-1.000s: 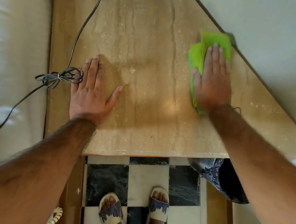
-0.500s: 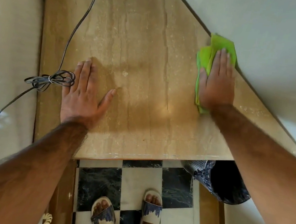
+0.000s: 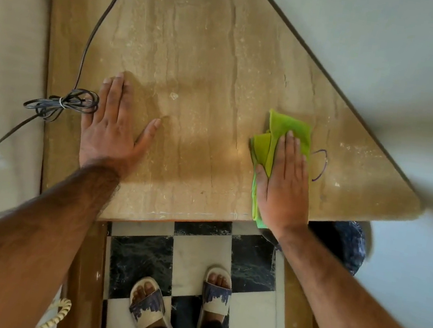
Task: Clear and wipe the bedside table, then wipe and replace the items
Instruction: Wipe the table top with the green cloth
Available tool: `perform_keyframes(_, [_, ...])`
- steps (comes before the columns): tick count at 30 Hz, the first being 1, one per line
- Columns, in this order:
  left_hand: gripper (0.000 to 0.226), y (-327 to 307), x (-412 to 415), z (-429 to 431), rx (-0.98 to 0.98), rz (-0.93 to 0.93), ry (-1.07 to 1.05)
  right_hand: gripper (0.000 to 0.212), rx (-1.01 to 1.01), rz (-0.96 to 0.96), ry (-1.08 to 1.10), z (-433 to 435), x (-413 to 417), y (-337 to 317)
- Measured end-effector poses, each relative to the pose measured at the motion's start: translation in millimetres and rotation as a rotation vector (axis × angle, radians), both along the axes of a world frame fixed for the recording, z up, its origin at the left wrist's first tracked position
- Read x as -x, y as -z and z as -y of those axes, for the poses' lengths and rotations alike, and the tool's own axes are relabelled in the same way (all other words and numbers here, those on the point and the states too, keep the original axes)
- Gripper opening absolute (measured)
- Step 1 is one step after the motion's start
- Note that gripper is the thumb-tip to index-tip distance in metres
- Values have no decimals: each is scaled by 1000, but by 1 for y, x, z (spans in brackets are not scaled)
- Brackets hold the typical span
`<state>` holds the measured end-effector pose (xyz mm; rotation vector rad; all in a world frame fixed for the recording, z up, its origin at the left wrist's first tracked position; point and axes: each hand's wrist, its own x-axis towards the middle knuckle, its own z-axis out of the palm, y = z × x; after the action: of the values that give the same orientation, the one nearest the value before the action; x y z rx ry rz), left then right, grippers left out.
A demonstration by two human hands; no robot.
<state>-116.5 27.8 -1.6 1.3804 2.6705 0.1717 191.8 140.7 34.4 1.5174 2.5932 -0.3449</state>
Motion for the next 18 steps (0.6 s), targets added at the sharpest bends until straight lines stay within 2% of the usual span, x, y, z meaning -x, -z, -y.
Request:
perform_keyframes(2, [88,0,0,0,0,5,1,71,7,0,39,-29,15,0])
perform_keyframes(6, [88,2,1,0,-5,-2,3,72,-106,-18,159,-115,69,6])
perform_keyframes(9, [88,3,2,-1,-3,-7,8,71,-159,-5,150,-126,84,9])
perform_keyframes(13, [88,1,1,-1,0,-14,6,68,-135,-70,-144,-78,47,14])
perform_keyframes(16, [89,-3,0,0,6,10,3,67,-115,26,-369,-42,-13,12])
perform_keyframes(18, [90,-3,0,0,10,7,0,69,-90,77,-444,-39,-73,11])
